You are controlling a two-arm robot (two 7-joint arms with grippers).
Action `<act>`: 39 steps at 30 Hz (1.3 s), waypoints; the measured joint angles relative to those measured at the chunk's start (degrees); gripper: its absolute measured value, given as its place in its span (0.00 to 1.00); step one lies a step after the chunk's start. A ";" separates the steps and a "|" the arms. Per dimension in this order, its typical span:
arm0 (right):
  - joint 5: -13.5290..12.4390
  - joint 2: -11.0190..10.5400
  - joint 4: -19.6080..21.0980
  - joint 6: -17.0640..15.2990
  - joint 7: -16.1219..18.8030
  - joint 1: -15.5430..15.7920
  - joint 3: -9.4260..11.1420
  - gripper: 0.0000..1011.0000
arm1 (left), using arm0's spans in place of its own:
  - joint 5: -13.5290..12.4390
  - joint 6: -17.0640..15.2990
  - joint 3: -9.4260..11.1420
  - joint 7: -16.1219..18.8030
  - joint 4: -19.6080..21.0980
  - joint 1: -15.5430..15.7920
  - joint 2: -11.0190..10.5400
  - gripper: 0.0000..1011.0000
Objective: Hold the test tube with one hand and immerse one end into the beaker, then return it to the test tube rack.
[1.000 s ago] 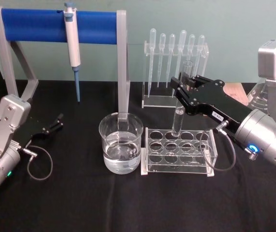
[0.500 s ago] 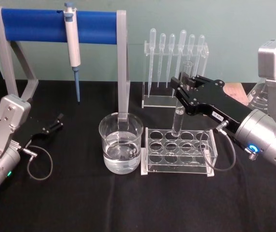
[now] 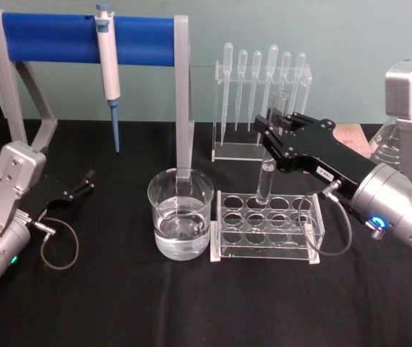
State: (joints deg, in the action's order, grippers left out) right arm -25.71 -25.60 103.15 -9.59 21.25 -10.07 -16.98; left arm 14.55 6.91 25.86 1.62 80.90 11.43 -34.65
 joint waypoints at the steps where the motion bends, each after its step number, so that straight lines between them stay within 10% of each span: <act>1: 0.00 0.00 0.00 0.00 0.00 0.00 0.00 0.22 | 0.00 0.00 0.00 0.00 0.00 0.00 0.00 0.99; 39: 0.00 0.00 0.00 0.00 0.00 0.00 0.00 0.22 | 0.00 0.00 0.00 0.00 0.00 0.00 0.00 0.99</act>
State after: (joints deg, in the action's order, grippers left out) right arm -25.71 -25.60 103.15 -9.59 21.24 -10.07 -16.98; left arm 14.55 6.90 25.86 1.62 80.90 11.43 -34.65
